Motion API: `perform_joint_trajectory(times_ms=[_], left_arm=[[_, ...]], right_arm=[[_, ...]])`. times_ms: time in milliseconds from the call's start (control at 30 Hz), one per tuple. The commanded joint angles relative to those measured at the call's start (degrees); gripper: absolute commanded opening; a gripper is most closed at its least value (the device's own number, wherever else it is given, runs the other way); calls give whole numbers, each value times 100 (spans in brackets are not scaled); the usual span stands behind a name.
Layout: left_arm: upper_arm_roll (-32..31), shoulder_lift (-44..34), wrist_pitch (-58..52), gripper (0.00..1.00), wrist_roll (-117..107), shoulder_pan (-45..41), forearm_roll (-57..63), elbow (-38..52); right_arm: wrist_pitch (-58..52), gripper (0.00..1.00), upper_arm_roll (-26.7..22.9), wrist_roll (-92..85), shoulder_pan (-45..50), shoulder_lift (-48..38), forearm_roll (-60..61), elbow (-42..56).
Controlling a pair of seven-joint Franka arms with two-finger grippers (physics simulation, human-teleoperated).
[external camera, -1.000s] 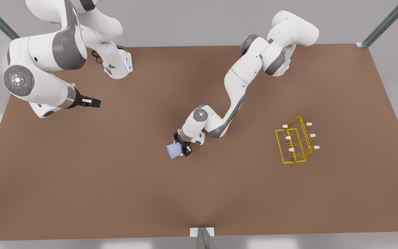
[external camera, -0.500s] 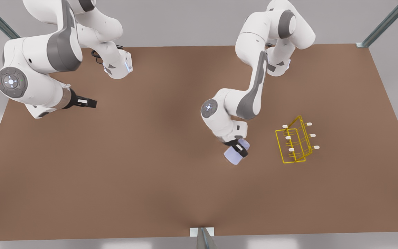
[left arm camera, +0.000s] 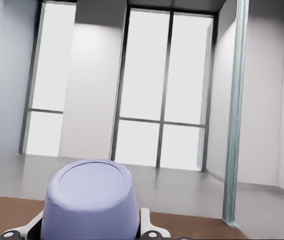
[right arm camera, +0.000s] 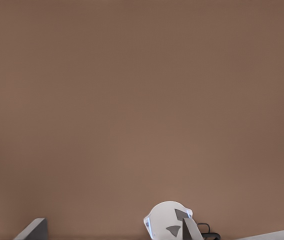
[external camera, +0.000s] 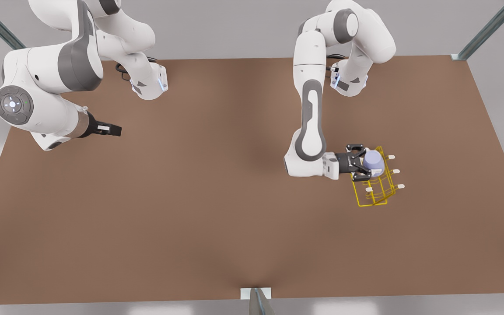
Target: Place the cup on the cup holder
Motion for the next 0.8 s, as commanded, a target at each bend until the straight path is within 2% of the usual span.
perform_joint_trajectory(times_ms=[0,200,267,567,600,633,767], left_arm=[[15,-31,349,82,3457,113,37,34],[-442,-31,340,82,3123,438,-315,254],[-504,-40,357,82,2956,429,-649,254],[-512,-22,762,82,2402,614,-745,254],[-539,-22,797,86,2367,614,-833,254],[-539,-22,806,100,2323,623,-842,254],[-539,-5,806,100,2244,632,-833,254]], right_arm=[[-10,100,-2,-103,1,-6,2,2],[-37,100,-2,-103,1,-6,2,-7],[-37,100,-2,-103,1,-6,2,-7],[-37,100,-2,-103,1,-6,2,-7],[-37,100,-2,-103,1,2,2,-7],[-37,100,-2,-103,1,2,2,-7],[-37,100,-2,-103,1,2,10,-7]])
